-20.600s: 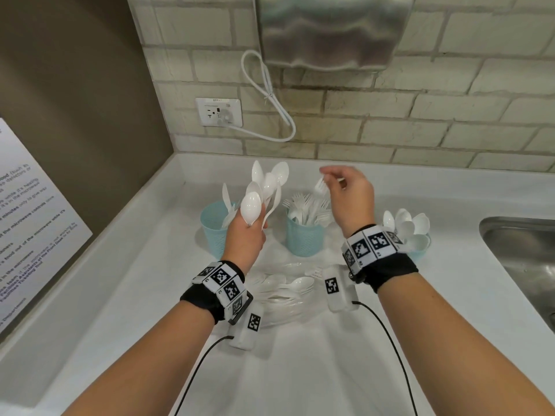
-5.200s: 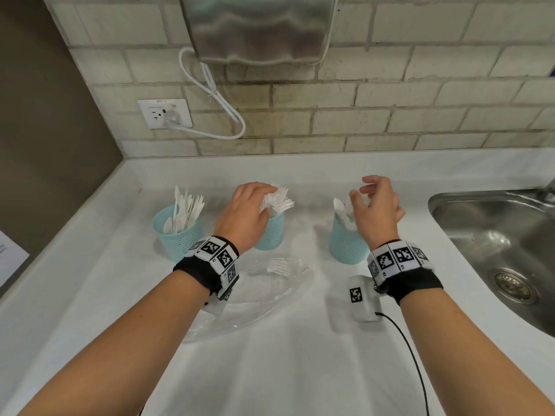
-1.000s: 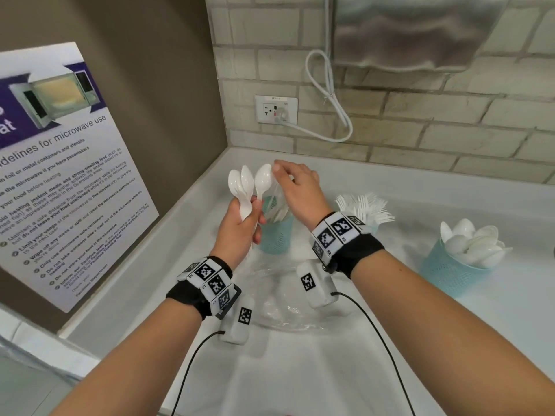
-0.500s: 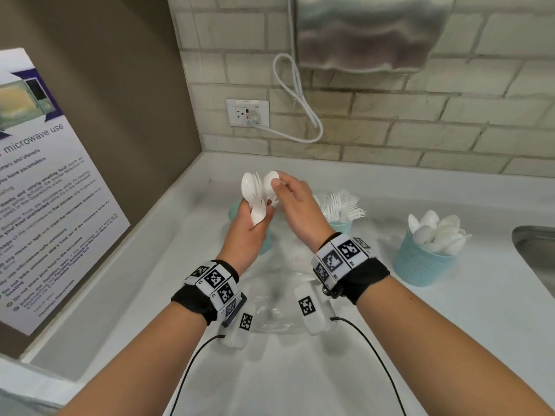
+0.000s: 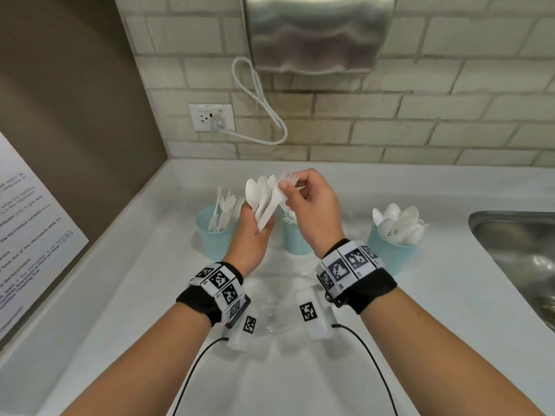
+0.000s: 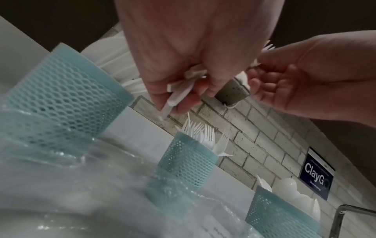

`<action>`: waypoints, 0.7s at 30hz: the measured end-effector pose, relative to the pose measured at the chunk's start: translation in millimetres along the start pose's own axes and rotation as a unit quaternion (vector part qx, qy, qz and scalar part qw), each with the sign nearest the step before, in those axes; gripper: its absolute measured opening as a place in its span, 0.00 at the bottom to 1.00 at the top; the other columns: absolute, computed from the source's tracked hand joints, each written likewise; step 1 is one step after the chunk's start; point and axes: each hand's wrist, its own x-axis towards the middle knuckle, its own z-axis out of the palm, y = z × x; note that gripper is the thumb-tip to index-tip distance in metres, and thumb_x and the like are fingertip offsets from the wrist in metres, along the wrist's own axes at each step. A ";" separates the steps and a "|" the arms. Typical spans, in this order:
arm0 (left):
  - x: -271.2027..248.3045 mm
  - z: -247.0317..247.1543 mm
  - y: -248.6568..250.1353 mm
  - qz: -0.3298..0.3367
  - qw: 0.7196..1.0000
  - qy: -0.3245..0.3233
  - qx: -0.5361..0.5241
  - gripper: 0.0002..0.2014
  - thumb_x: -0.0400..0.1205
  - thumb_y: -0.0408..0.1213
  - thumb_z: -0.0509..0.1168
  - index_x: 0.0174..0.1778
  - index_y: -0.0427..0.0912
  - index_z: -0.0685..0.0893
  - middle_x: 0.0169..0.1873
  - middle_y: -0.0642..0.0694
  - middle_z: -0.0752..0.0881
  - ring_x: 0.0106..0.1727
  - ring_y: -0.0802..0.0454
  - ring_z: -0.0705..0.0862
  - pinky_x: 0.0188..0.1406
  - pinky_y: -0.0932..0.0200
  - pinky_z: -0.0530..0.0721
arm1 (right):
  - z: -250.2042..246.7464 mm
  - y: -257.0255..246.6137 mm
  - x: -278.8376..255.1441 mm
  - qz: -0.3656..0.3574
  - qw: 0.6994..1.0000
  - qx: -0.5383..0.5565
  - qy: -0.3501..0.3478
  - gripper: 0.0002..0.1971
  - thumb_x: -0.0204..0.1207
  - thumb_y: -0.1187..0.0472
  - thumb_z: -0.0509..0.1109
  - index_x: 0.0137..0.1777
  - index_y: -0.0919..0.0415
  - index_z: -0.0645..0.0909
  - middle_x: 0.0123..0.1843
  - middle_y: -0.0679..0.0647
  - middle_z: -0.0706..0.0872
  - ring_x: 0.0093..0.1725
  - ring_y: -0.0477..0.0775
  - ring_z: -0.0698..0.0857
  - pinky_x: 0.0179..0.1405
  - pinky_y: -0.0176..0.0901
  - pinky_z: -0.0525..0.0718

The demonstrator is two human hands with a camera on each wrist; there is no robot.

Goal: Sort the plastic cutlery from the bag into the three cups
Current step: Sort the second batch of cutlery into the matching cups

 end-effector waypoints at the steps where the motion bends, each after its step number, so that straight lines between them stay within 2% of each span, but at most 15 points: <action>1: 0.8 1.4 -1.0 -0.002 1.000 0.001 0.004 0.13 0.86 0.38 0.59 0.64 0.47 0.66 0.51 0.61 0.77 0.54 0.59 0.77 0.54 0.64 0.73 | -7.1 -4.4 4.7 -0.014 1.000 0.007 0.018 0.09 0.77 0.62 0.70 0.40 0.47 0.77 0.38 0.47 0.84 0.35 0.50 0.82 0.38 0.44 0.85; 2: 1.6 2.5 -2.0 -0.006 1.000 0.002 0.006 0.13 0.86 0.39 0.59 0.65 0.46 0.66 0.51 0.59 0.77 0.56 0.55 0.78 0.56 0.62 0.73 | -13.8 -7.8 10.1 -0.027 0.999 0.013 0.040 0.07 0.78 0.62 0.69 0.43 0.48 0.78 0.39 0.50 0.84 0.34 0.50 0.82 0.36 0.41 0.83; 4: 3.7 3.9 -6.7 -0.014 1.000 0.005 0.008 0.14 0.86 0.41 0.57 0.66 0.46 0.66 0.53 0.52 0.78 0.60 0.42 0.79 0.61 0.49 0.78 | -26.5 -8.9 23.5 -0.051 0.995 0.018 0.080 0.04 0.80 0.62 0.66 0.50 0.52 0.80 0.46 0.59 0.85 0.33 0.49 0.81 0.33 0.36 0.82; 6: 5.8 4.3 -11.3 -0.026 1.000 0.012 0.006 0.12 0.87 0.42 0.56 0.64 0.46 0.66 0.52 0.41 0.79 0.62 0.31 0.78 0.61 0.40 0.78 | -35.6 -2.2 37.1 -0.067 0.992 0.014 0.102 0.07 0.82 0.62 0.63 0.56 0.55 0.80 0.53 0.66 0.83 0.35 0.53 0.82 0.31 0.33 0.81; 7: 6.5 4.6 -13.1 -0.032 0.999 0.014 0.006 0.12 0.87 0.42 0.56 0.64 0.46 0.66 0.55 0.34 0.79 0.62 0.29 0.77 0.61 0.38 0.78 | -38.6 2.8 42.6 -0.071 0.992 -0.004 0.105 0.09 0.82 0.62 0.62 0.58 0.57 0.80 0.55 0.65 0.82 0.38 0.55 0.82 0.30 0.31 0.80; 9: 7.1 5.2 -14.3 -0.035 0.999 0.012 -0.001 0.10 0.87 0.42 0.56 0.62 0.48 0.66 0.59 0.28 0.78 0.62 0.26 0.77 0.61 0.35 0.77 | -41.2 15.7 50.3 -0.078 0.990 -0.060 0.100 0.11 0.83 0.64 0.60 0.60 0.59 0.80 0.55 0.58 0.78 0.42 0.58 0.83 0.32 0.28 0.81; 11: 7.9 5.9 -14.7 -0.032 0.999 0.009 -0.012 0.11 0.86 0.43 0.56 0.63 0.48 0.66 0.56 0.28 0.78 0.60 0.26 0.77 0.60 0.35 0.78 | -40.4 31.7 52.4 -0.067 0.989 -0.113 0.068 0.13 0.84 0.65 0.58 0.62 0.58 0.80 0.56 0.54 0.75 0.47 0.60 0.83 0.43 0.35 0.85; 13: 8.9 7.2 -15.2 -0.032 0.999 -0.001 -0.020 0.12 0.86 0.42 0.56 0.64 0.47 0.67 0.45 0.43 0.78 0.50 0.30 0.75 0.55 0.40 0.78 | -37.8 50.8 49.3 -0.040 0.985 -0.168 0.011 0.15 0.84 0.66 0.55 0.63 0.57 0.81 0.58 0.58 0.77 0.53 0.62 0.82 0.58 0.48 0.82; 14: 8.9 8.2 -15.2 -0.029 0.999 -0.008 -0.029 0.11 0.86 0.41 0.56 0.64 0.47 0.66 0.44 0.50 0.76 0.46 0.39 0.73 0.53 0.44 0.76 | -36.3 60.6 45.8 -0.030 0.975 -0.218 -0.019 0.16 0.84 0.65 0.54 0.64 0.55 0.81 0.59 0.59 0.78 0.57 0.63 0.80 0.62 0.48 0.77; 15: 8.4 9.0 -14.5 -0.027 0.999 -0.016 -0.037 0.11 0.87 0.40 0.56 0.63 0.48 0.65 0.46 0.52 0.75 0.48 0.48 0.73 0.54 0.49 0.74 | -34.6 68.5 41.7 -0.022 0.958 -0.281 -0.044 0.17 0.84 0.63 0.54 0.65 0.51 0.81 0.61 0.58 0.79 0.60 0.63 0.77 0.63 0.48 0.72; 16: 8.1 10.0 -14.5 -0.024 0.998 -0.024 -0.043 0.11 0.87 0.39 0.56 0.63 0.50 0.64 0.50 0.51 0.75 0.50 0.52 0.72 0.56 0.51 0.73 | -33.4 74.3 36.8 -0.012 0.937 -0.345 -0.062 0.18 0.84 0.61 0.54 0.66 0.46 0.80 0.63 0.54 0.78 0.62 0.61 0.73 0.62 0.47 0.67; 18: 7.1 11.1 -12.8 -0.017 0.998 -0.036 -0.041 0.12 0.87 0.36 0.55 0.64 0.50 0.62 0.57 0.48 0.74 0.54 0.53 0.72 0.59 0.55 0.72 | -32.7 77.6 29.3 0.016 0.904 -0.418 -0.085 0.21 0.82 0.60 0.54 0.66 0.39 0.79 0.65 0.48 0.74 0.63 0.57 0.67 0.58 0.47 0.59; 19: 6.7 11.8 -11.5 -0.011 0.999 -0.038 -0.033 0.13 0.87 0.34 0.54 0.65 0.48 0.61 0.59 0.48 0.73 0.55 0.54 0.72 0.60 0.60 0.72 | -33.1 77.8 27.6 0.031 0.897 -0.431 -0.098 0.22 0.81 0.60 0.53 0.67 0.37 0.78 0.66 0.47 0.72 0.64 0.56 0.65 0.58 0.48 0.58; 21: 7.1 14.6 -10.0 0.005 0.999 -0.033 -0.019 0.15 0.87 0.32 0.53 0.69 0.41 0.60 0.62 0.49 0.70 0.60 0.57 0.71 0.58 0.78 0.69 | -35.7 72.9 24.8 0.048 0.887 -0.443 -0.122 0.22 0.81 0.58 0.52 0.70 0.38 0.75 0.69 0.48 0.70 0.66 0.55 0.63 0.59 0.49 0.58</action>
